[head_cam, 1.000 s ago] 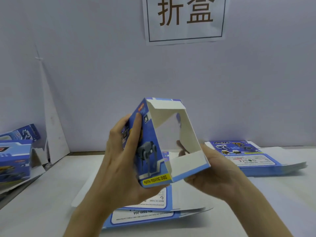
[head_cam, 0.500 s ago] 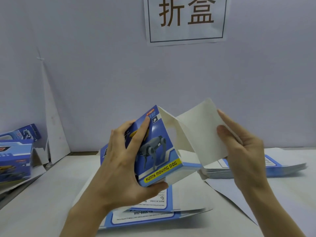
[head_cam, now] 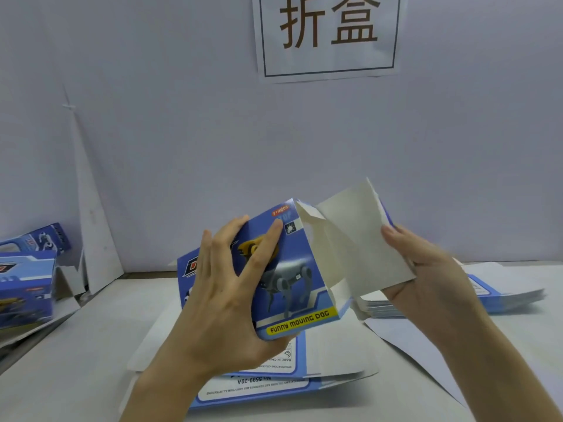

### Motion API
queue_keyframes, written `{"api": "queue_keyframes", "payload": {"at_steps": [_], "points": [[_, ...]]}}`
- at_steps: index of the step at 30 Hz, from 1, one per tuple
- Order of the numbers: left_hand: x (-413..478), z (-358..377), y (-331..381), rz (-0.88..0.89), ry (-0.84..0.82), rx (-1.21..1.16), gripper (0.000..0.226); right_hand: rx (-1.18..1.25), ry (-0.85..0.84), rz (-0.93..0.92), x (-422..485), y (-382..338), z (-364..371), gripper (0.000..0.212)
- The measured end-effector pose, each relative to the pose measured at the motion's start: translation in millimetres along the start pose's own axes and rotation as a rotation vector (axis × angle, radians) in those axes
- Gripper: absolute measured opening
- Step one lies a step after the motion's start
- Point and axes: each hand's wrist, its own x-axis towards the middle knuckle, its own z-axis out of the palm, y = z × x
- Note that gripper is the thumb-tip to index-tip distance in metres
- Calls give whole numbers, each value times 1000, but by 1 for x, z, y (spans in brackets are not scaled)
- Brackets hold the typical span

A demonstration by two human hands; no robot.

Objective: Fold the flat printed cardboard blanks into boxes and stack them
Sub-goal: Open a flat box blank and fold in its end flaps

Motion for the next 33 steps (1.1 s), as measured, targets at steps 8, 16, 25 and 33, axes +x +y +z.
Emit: {"api": "queue_keyframes", "payload": {"at_steps": [8, 16, 25, 33], "points": [[0, -4, -2, -89, -59, -291, 124, 0, -8, -56, 0, 0, 5, 23], [0, -4, 2, -66, -21, -194, 118, -115, 134, -102, -1, 7, 5, 23], [3, -4, 10, -24, -22, -155, 117, -212, 191, -107, -3, 0, 2, 28], [3, -2, 11, -38, -46, -128, 116, -198, 162, -90, -5, -1, 4, 28]]}}
